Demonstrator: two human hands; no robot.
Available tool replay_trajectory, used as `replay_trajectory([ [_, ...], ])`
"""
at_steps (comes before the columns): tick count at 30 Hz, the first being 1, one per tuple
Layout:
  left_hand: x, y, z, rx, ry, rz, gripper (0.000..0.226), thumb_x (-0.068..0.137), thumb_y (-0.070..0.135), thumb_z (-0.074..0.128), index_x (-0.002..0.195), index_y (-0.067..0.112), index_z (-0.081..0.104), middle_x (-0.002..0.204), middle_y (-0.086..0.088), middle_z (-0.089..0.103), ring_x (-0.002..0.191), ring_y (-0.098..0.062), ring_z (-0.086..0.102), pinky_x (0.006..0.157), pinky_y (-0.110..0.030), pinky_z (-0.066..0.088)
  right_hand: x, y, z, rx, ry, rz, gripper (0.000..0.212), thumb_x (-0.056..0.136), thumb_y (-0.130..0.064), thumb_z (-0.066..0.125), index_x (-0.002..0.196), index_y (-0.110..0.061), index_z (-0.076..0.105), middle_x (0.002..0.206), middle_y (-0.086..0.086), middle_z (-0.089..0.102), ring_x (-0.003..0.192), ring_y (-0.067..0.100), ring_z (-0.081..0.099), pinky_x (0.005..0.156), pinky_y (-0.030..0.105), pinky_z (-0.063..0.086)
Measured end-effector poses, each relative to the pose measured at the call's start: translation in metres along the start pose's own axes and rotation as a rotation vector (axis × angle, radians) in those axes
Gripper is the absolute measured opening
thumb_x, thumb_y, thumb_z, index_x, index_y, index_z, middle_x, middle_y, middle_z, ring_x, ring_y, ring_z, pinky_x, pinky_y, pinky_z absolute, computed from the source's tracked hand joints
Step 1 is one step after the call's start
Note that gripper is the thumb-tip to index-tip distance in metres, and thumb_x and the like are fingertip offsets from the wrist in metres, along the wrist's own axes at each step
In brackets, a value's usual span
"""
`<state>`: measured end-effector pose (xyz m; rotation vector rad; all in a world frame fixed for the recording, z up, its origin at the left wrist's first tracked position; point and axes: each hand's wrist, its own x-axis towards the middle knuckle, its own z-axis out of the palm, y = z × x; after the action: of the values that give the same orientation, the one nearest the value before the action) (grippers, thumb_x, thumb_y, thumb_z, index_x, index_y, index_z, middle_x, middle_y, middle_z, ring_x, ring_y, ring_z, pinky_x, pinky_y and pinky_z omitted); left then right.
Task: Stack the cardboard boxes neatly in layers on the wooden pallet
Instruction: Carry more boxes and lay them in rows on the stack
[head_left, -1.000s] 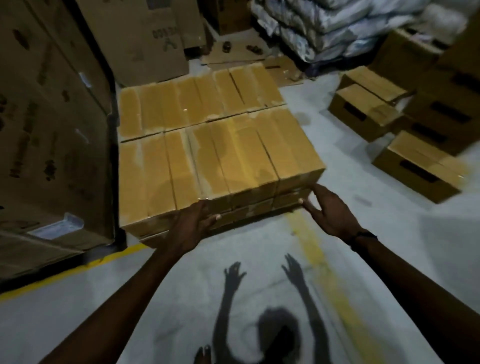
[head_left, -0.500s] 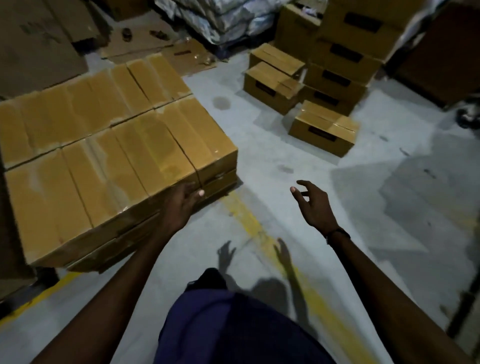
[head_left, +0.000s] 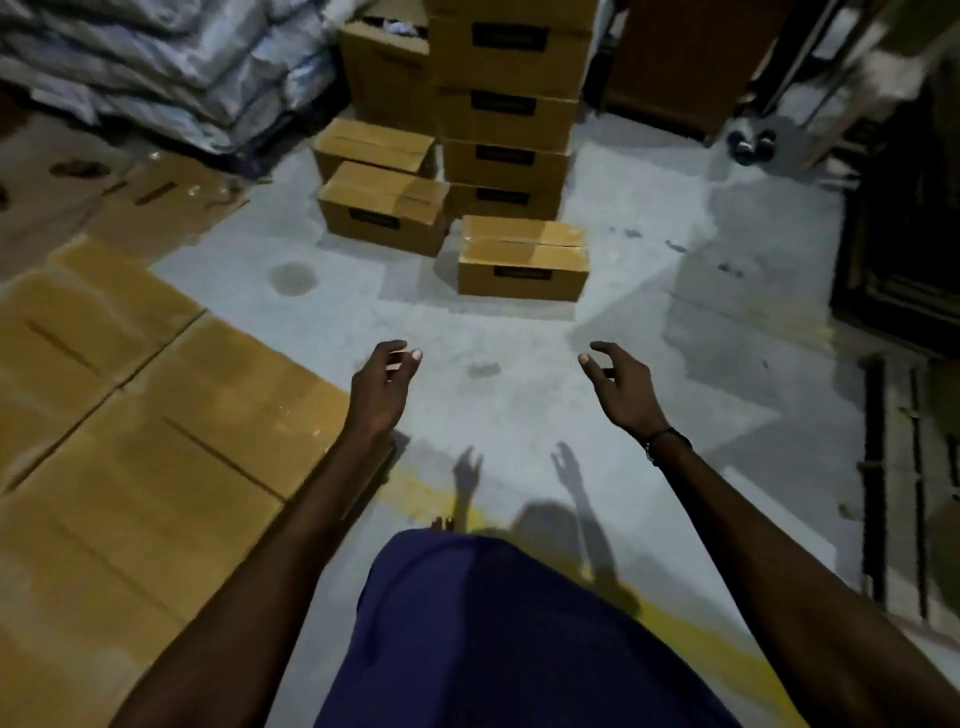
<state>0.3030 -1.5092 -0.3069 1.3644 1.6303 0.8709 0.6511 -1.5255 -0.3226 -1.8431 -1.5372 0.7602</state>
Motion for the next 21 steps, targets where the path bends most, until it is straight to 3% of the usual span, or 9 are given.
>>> replay_trajectory([
  [4, 0.099, 0.035, 0.033, 0.021, -0.106, 0.051, 0.038, 0.103, 0.044, 0.058, 0.13, 0.018, 0.062, 0.117, 0.005, 0.065, 0.103, -0.013, 0.061, 0.086, -0.026, 0.043, 0.062, 0.007, -0.012, 0.039, 0.062, 0.081, 0.047, 0.103, -0.048, 0.057, 0.136, -0.015, 0.061, 0.131, 0.005, 0.068, 0.1, 0.02, 0.07, 0.081, 0.026, 0.046],
  [8, 0.18, 0.064, 0.078, 0.016, -0.134, 0.043, 0.039, 0.102, 0.045, 0.06, 0.128, 0.017, 0.063, 0.117, 0.004, 0.067, 0.104, -0.013, 0.061, 0.084, -0.023, 0.044, 0.126, 0.022, -0.031, 0.075, 0.103, 0.108, 0.048, 0.102, -0.048, 0.057, 0.137, -0.016, 0.06, 0.133, 0.003, 0.067, 0.097, 0.016, 0.068, 0.077, 0.016, 0.046],
  [11, 0.241, 0.082, 0.119, 0.006, -0.142, 0.017, 0.039, 0.102, 0.044, 0.06, 0.128, 0.015, 0.063, 0.12, 0.003, 0.067, 0.105, -0.011, 0.06, 0.079, -0.014, 0.043, 0.19, 0.042, -0.049, 0.098, 0.109, 0.097, 0.049, 0.103, -0.05, 0.056, 0.138, -0.017, 0.059, 0.133, 0.001, 0.066, 0.099, 0.016, 0.069, 0.08, 0.021, 0.049],
  [16, 0.33, 0.108, 0.186, -0.036, -0.044, -0.04, 0.034, 0.101, 0.042, 0.062, 0.123, 0.016, 0.064, 0.119, 0.002, 0.067, 0.107, -0.011, 0.06, 0.08, -0.013, 0.042, 0.313, 0.079, -0.083, 0.121, 0.073, 0.042, 0.049, 0.102, -0.047, 0.058, 0.14, -0.017, 0.057, 0.137, 0.002, 0.063, 0.103, 0.015, 0.067, 0.083, 0.026, 0.05],
  [21, 0.403, 0.143, 0.251, -0.081, 0.107, -0.137, 0.033, 0.102, 0.037, 0.062, 0.124, 0.013, 0.064, 0.121, -0.004, 0.069, 0.108, -0.016, 0.061, 0.09, -0.024, 0.043, 0.438, 0.098, -0.127, 0.089, -0.057, -0.017, 0.05, 0.101, -0.042, 0.062, 0.142, -0.015, 0.055, 0.138, 0.005, 0.063, 0.098, 0.014, 0.066, 0.082, 0.027, 0.049],
])
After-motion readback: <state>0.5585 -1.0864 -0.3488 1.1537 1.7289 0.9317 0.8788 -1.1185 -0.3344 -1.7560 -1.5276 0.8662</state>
